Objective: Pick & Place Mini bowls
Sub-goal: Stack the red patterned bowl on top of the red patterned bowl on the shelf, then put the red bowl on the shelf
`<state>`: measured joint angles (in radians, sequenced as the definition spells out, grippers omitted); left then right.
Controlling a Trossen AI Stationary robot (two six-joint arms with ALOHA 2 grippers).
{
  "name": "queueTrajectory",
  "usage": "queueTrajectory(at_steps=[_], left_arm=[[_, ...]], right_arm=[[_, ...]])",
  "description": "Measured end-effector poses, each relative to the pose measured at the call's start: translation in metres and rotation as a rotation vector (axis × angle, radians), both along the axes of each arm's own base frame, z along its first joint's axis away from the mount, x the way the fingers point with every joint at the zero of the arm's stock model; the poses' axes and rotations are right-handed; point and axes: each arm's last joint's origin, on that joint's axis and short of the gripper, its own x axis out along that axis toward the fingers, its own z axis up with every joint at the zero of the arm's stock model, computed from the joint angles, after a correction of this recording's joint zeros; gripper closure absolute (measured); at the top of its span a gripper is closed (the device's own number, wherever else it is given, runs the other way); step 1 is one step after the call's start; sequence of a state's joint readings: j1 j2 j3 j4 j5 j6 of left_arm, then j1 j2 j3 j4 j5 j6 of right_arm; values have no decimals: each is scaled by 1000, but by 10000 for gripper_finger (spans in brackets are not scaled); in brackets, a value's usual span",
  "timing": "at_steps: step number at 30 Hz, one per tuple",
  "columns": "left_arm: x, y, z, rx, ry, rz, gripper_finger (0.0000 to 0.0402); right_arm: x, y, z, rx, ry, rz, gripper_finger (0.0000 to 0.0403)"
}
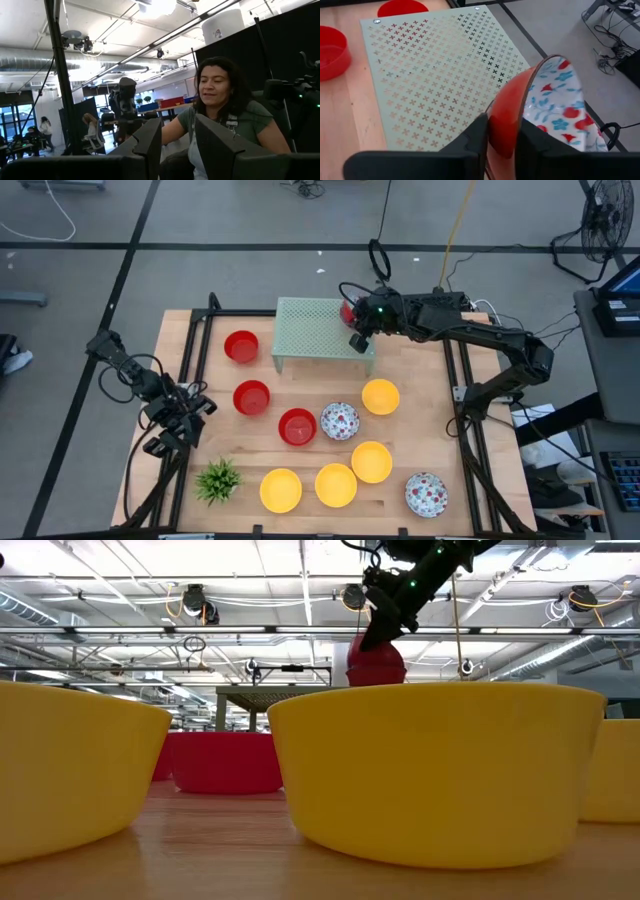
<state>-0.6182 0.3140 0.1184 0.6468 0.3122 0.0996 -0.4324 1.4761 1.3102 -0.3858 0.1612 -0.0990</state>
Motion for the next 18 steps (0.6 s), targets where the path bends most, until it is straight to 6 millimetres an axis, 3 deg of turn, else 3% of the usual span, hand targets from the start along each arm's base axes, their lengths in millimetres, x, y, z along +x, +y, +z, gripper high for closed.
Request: queueTrajectory(at_steps=[10,18], left_arm=[[0,0,0,0,0,0,279],[0,0,0,0,-1,0,279]], right_arm=[[3,-1,5,-31,-47,7,269],[-6,11,22,-65,-97,46,265]])
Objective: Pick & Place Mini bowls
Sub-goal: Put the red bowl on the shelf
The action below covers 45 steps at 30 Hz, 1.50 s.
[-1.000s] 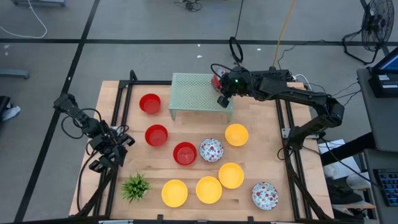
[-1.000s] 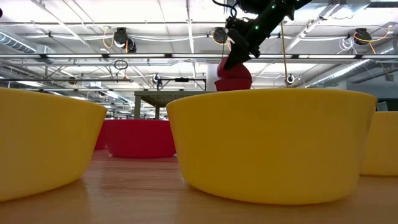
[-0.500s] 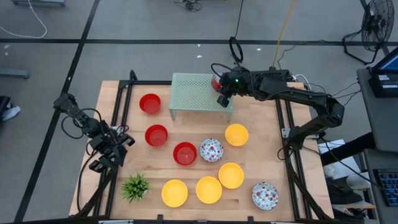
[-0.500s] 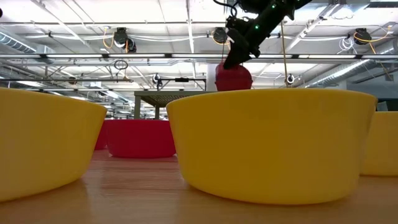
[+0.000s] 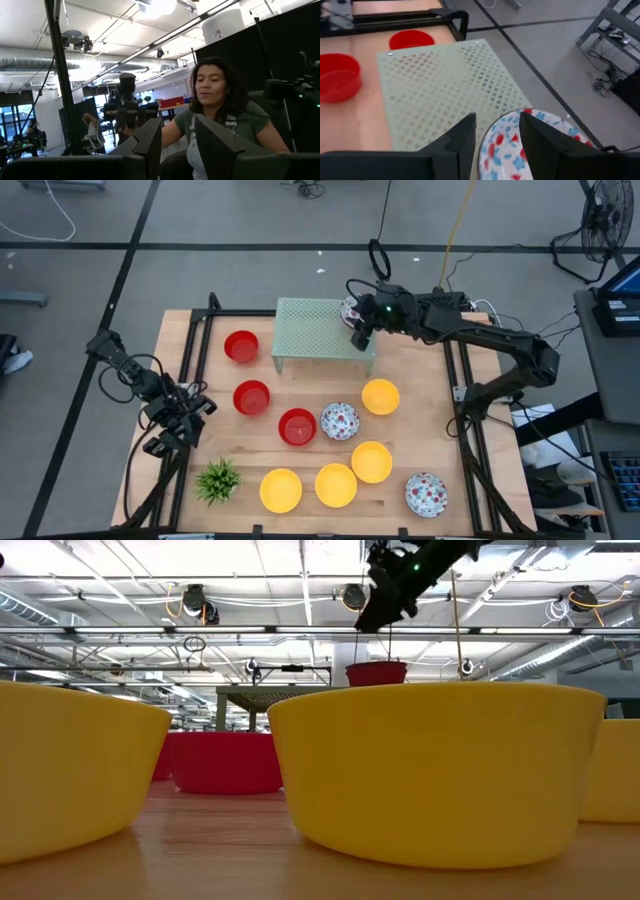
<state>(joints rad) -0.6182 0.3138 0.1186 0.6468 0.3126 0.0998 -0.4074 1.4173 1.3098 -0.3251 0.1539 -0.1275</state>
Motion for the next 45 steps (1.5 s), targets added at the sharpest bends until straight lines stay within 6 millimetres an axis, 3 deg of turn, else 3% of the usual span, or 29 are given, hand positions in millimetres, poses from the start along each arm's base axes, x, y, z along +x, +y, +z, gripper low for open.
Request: queueTrajectory(at_steps=[11,21,26,30,39,45], left_arm=[[0,0,0,-42,53,-32,279],[0,0,1,-96,127,-74,279],[0,0,1,-96,126,-74,279],[0,0,1,-100,132,-77,279],[0,0,1,-101,131,-70,279],[2,2,1,-81,69,65,279]], right_arm=[[-23,61,38,103,-141,349,288],[-37,126,52,141,-164,642,289],[-39,149,51,149,-147,727,289],[-37,162,44,114,-130,679,289],[-33,178,19,114,-144,627,289],[-33,186,13,181,-182,624,289]])
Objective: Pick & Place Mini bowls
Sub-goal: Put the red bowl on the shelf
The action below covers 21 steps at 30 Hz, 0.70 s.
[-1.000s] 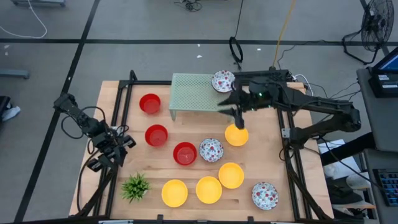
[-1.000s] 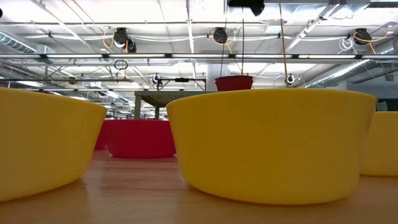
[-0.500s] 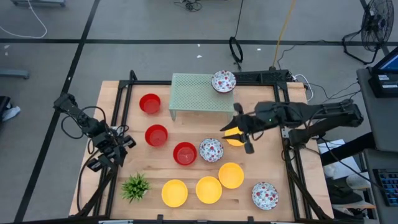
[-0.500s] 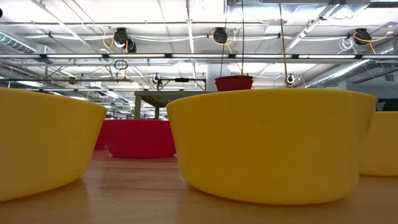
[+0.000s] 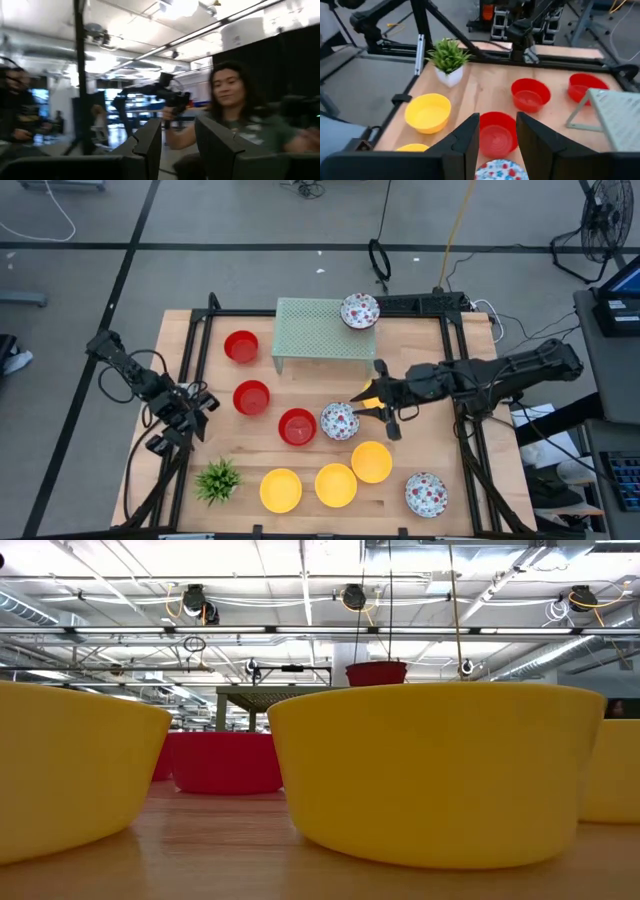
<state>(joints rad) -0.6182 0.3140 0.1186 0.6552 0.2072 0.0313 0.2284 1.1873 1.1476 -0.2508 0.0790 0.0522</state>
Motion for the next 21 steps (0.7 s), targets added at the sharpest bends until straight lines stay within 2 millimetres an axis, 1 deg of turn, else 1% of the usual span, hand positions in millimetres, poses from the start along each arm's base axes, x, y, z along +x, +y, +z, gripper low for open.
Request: queueTrajectory(at_steps=[4,7,11,14,16,18,21], left_arm=[[1,1,0,39,-47,65,279],[0,1,1,42,-61,71,279],[0,2,3,18,-72,69,279],[0,3,3,31,-94,131,279],[2,5,3,22,-82,236,279],[6,10,3,-40,-9,430,279],[12,20,-2,-174,157,750,279]], right_arm=[[-1,5,-1,61,13,-9,289],[-2,8,-1,90,18,-8,289],[-3,11,-1,75,12,-37,289],[-3,11,-1,47,4,-71,289],[-3,11,-1,40,3,-78,289],[-3,10,-1,40,3,-82,289],[-3,10,-1,40,4,-81,289]])
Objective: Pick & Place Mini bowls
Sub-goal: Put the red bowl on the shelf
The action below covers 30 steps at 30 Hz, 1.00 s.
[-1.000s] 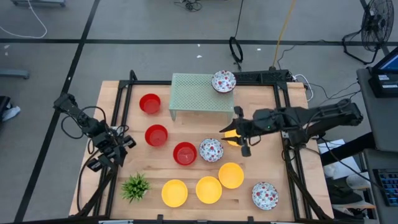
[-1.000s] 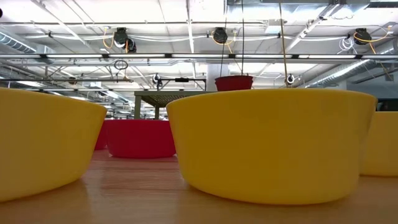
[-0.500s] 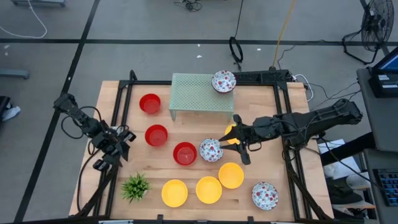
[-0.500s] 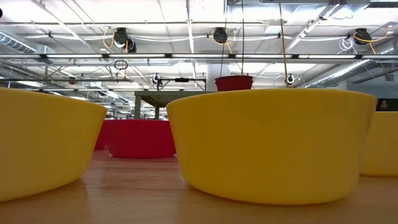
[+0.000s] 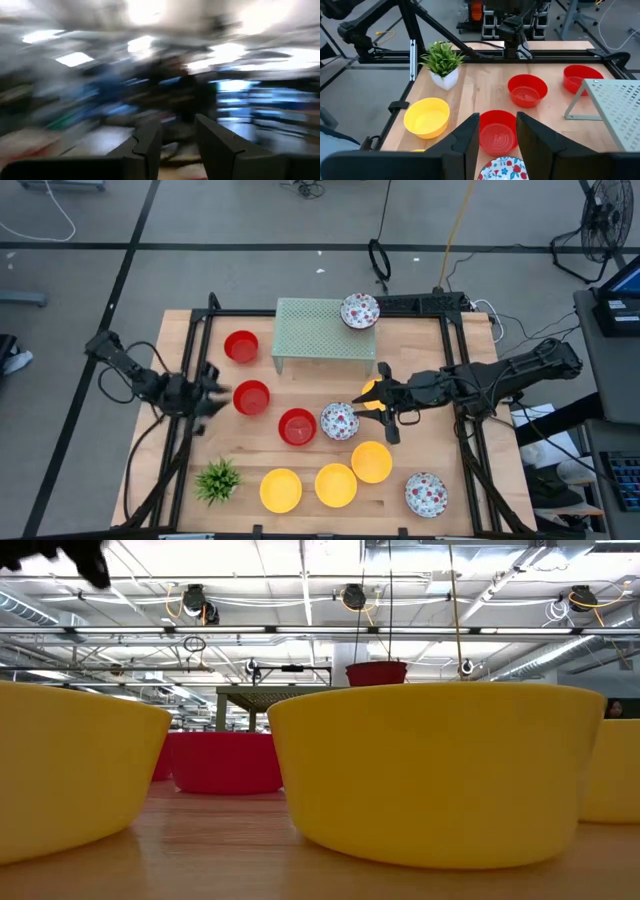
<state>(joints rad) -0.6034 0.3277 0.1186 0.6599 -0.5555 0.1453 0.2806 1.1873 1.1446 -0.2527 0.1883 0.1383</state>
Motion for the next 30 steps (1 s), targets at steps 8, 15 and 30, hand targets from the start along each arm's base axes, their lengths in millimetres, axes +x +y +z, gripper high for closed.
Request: queueTrajectory(at_steps=[8,15,30], left_arm=[[15,9,-6,-54,225,291,279],[36,20,17,-62,501,464,279],[62,79,12,-325,1129,655,279]], right_arm=[[0,0,0,0,-1,1,289],[0,-1,0,0,-1,-1,289],[0,-1,-1,-4,12,-1,289]])
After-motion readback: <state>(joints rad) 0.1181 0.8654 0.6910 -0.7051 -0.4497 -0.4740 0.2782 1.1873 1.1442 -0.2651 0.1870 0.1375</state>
